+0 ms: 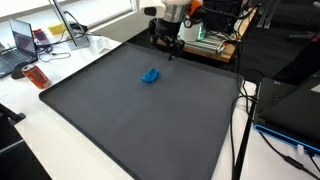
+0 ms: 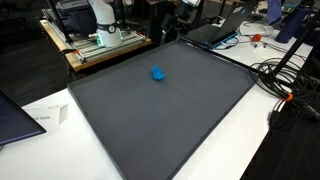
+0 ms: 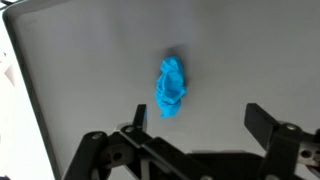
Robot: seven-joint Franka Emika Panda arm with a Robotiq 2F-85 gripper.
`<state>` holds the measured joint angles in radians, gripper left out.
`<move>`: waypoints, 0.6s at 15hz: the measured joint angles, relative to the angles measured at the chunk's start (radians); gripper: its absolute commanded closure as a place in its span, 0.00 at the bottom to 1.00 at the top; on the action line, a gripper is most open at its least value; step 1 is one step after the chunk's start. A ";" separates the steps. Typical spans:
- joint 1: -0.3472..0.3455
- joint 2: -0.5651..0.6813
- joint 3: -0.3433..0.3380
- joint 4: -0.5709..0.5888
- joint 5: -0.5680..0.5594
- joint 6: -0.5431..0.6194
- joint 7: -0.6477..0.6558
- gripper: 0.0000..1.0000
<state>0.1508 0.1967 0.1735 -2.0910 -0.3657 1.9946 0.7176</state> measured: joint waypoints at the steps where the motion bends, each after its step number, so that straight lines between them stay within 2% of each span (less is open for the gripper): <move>1: 0.019 0.022 -0.005 0.025 -0.010 -0.024 0.029 0.00; 9: 0.147 0.247 -0.038 0.264 -0.021 -0.179 0.154 0.00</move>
<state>0.2976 0.4433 0.1350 -1.8273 -0.3865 1.8155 0.8719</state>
